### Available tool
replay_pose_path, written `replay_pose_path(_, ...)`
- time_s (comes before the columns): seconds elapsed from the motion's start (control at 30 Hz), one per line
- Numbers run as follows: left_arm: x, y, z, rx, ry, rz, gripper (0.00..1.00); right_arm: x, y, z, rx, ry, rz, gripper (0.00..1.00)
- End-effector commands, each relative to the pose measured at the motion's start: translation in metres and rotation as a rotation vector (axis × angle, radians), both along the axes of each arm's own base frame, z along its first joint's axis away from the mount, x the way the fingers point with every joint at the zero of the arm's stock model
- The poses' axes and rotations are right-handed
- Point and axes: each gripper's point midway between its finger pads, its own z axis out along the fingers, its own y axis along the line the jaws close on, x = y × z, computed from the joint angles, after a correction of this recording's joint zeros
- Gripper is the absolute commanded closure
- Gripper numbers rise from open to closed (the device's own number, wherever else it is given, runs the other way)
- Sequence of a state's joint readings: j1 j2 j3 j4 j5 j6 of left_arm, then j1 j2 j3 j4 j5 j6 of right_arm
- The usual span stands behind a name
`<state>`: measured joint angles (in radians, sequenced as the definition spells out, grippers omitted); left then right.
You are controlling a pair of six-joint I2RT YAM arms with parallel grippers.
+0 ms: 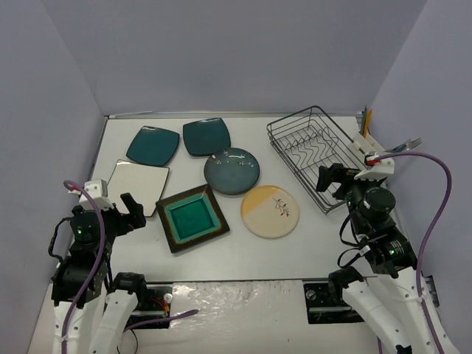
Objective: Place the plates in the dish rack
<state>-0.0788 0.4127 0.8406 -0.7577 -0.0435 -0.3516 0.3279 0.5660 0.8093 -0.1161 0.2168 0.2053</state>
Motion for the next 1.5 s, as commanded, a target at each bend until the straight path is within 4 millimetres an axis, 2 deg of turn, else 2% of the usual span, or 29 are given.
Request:
replay_pose_path(0.0, 0.015, -0.010, 0.018, -0.042, -0.057, -0.030, 0.03, 0.006, 0.022, 0.009, 0.035, -0.013, 0.101, 0.00)
replay_pose_path(0.13, 0.023, -0.028, 0.012, -0.101, 0.000, -0.105, 0.03, 0.009, 0.039, -0.004, 0.139, 0.068, 0.148, 0.00)
replay_pose_path(0.2, 0.028, -0.038, 0.012, -0.143, 0.031, -0.134, 0.03, 0.012, 0.046, -0.016, 0.169, 0.113, 0.162, 0.00)
replay_pose_path(0.37, 0.041, -0.064, 0.019, -0.266, 0.116, -0.213, 0.03, 0.017, 0.066, -0.041, 0.209, 0.215, 0.233, 0.00)
replay_pose_path(0.43, 0.049, -0.072, 0.020, -0.309, 0.177, -0.224, 0.03, 0.020, 0.070, -0.049, 0.207, 0.245, 0.241, 0.00)
replay_pose_path(0.47, 0.055, -0.079, 0.014, -0.339, 0.228, -0.227, 0.03, 0.021, 0.070, -0.053, 0.205, 0.259, 0.238, 0.00)
replay_pose_path(0.6, 0.072, -0.116, 0.012, -0.368, 0.329, -0.288, 0.03, 0.026, 0.067, -0.055, 0.194, 0.265, 0.214, 0.00)
replay_pose_path(0.63, 0.073, -0.134, 0.004, -0.352, 0.376, -0.321, 0.03, 0.028, 0.066, -0.056, 0.187, 0.267, 0.208, 0.00)
replay_pose_path(0.77, 0.086, -0.183, -0.009, -0.310, 0.434, -0.362, 0.03, 0.030, 0.065, -0.063, 0.169, 0.285, 0.198, 0.00)
replay_pose_path(0.9, 0.091, -0.242, -0.044, -0.384, 0.499, -0.363, 0.03, 0.031, 0.061, -0.074, 0.171, 0.308, 0.168, 0.00)
replay_pose_path(0.97, 0.091, -0.270, -0.061, -0.393, 0.527, -0.371, 0.07, 0.030, 0.060, -0.080, 0.170, 0.323, 0.158, 0.00)
replay_pose_path(1.0, 0.089, -0.282, -0.064, -0.378, 0.530, -0.384, 0.09, 0.030, 0.060, -0.082, 0.169, 0.328, 0.158, 0.00)
replay_pose_path(1.03, 0.094, -0.285, -0.069, -0.365, 0.534, -0.368, 0.10, 0.030, 0.060, -0.085, 0.168, 0.335, 0.157, 0.00)
replay_pose_path(1.07, 0.088, -0.299, -0.075, -0.344, 0.547, -0.391, 0.15, 0.030, 0.060, -0.087, 0.169, 0.339, 0.158, 0.00)
replay_pose_path(1.13, 0.090, -0.325, -0.098, -0.307, 0.590, -0.411, 0.20, 0.029, 0.060, -0.093, 0.169, 0.353, 0.155, 0.00)
replay_pose_path(1.23, 0.094, -0.340, -0.109, -0.292, 0.600, -0.424, 0.27, 0.028, 0.060, -0.096, 0.171, 0.361, 0.153, 0.00)
replay_pose_path(1.47, 0.094, -0.347, -0.156, -0.201, 0.699, -0.433, 0.36, 0.025, 0.063, -0.102, 0.175, 0.376, 0.172, 0.00)
